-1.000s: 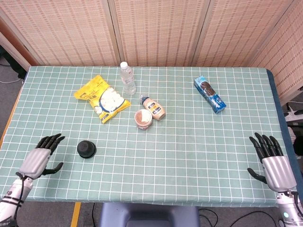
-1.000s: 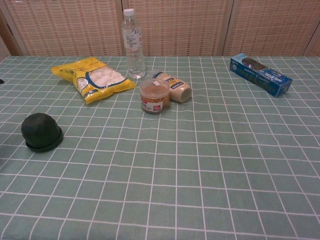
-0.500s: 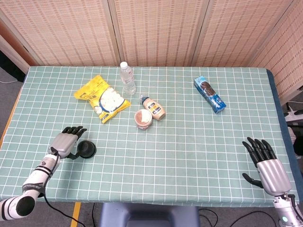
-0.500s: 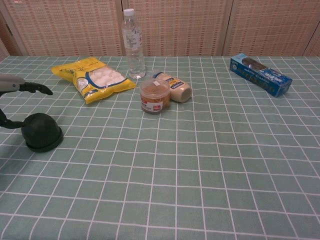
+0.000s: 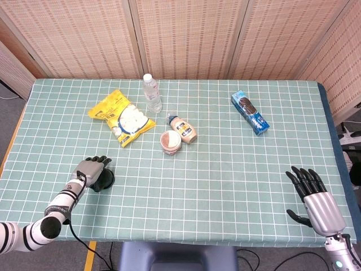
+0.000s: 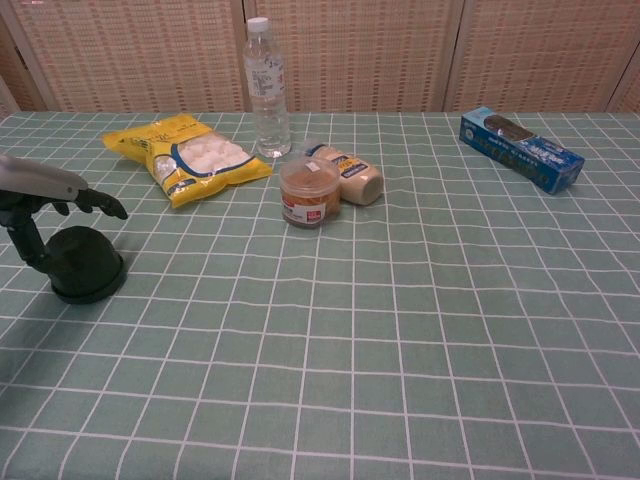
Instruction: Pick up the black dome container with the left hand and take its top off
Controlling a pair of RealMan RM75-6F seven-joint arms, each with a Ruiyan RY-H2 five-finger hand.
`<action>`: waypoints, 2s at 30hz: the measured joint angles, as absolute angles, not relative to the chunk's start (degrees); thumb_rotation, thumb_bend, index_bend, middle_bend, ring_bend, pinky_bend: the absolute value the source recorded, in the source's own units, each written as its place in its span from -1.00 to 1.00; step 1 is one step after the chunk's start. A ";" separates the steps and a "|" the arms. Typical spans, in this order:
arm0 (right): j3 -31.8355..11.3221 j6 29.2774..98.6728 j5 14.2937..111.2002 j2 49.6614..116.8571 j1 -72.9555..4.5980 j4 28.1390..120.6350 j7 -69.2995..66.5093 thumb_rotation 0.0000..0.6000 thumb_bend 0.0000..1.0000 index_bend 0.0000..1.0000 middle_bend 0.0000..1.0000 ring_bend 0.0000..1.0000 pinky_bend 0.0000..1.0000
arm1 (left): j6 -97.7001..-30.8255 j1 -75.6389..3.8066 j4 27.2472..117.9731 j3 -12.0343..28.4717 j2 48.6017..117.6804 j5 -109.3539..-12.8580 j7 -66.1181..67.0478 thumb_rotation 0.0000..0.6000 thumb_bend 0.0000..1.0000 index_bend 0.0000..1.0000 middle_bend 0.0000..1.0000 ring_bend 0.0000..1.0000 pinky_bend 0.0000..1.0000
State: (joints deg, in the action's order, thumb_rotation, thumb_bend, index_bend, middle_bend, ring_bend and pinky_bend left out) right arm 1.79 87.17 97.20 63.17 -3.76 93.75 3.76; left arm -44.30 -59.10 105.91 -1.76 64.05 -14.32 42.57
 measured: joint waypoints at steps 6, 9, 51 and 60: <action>1.72 87.07 97.03 62.92 -3.85 93.92 3.25 1.00 -0.85 -1.00 -1.00 -1.00 -1.00 | -44.10 -63.04 104.50 -4.33 65.41 -8.51 43.92 1.00 -0.29 -1.00 -1.00 -1.00 -0.71; 1.66 87.31 97.08 62.88 -3.78 93.93 3.11 1.00 -0.85 -1.00 -1.00 -1.00 -1.00 | -43.53 -64.87 103.45 -5.59 66.12 -5.86 44.46 1.00 -0.29 -1.00 -1.00 -1.00 -0.69; 1.40 87.47 96.95 63.45 -3.65 93.82 3.54 1.00 -0.85 -1.00 -1.00 -1.00 -1.00 | -40.99 -73.59 98.40 -16.10 71.30 -1.25 43.15 1.00 -0.30 -0.38 -0.42 -0.45 -0.29; 1.44 87.64 97.12 63.56 -3.57 93.83 3.54 1.00 -0.85 -1.00 -1.00 -1.00 -1.00 | -42.69 -72.73 99.89 -16.51 70.72 -5.22 41.74 1.00 -0.27 0.12 0.31 0.07 0.03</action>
State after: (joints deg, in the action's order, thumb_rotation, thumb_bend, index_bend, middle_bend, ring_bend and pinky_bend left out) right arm 1.44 87.64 97.12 63.56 -3.57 93.83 3.54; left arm -42.69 -72.73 99.89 -16.51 70.72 -5.22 41.74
